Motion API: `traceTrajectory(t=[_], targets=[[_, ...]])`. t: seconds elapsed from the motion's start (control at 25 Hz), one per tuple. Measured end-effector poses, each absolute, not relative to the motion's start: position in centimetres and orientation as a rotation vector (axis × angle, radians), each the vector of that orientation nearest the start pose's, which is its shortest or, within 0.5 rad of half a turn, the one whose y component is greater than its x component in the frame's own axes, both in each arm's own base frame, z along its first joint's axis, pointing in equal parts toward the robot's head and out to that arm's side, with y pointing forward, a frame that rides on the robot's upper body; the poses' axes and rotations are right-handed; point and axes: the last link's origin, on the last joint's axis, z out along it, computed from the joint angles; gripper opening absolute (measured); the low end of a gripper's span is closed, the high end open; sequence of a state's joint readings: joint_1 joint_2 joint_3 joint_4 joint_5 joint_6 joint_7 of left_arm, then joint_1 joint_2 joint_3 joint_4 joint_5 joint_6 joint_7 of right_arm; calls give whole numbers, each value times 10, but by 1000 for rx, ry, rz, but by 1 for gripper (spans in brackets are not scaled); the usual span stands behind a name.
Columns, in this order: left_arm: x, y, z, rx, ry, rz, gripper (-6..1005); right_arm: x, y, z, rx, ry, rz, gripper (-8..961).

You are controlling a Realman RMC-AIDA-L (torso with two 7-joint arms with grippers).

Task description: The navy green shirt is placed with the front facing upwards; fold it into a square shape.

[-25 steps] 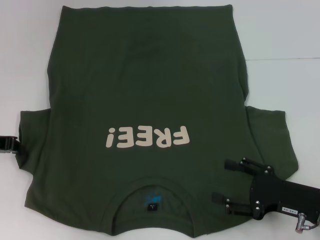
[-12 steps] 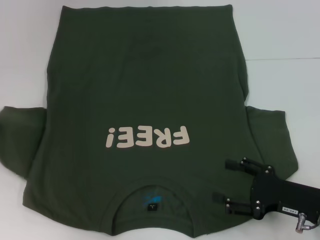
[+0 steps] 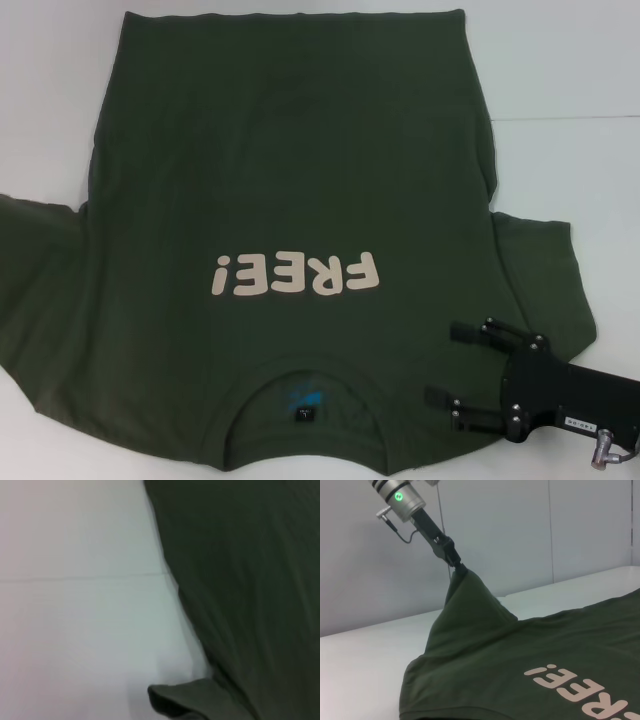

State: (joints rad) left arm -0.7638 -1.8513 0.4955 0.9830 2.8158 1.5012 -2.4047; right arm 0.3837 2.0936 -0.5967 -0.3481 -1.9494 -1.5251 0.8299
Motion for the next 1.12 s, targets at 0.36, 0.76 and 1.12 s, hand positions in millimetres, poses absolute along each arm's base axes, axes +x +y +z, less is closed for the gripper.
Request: traceTrajectory(t=[0.36,0.76,1.12], targets=[[-260,407,168,-2080,-1466,71,0,311,261,-46,-2606,449,772,918],[-225,410,113,-2180,-1547,114,1,309,260,-50,-2618,443,776,918],[-219,412,86,-2139,-1674,43,1,309,258,-53,-2627,453,775,918]])
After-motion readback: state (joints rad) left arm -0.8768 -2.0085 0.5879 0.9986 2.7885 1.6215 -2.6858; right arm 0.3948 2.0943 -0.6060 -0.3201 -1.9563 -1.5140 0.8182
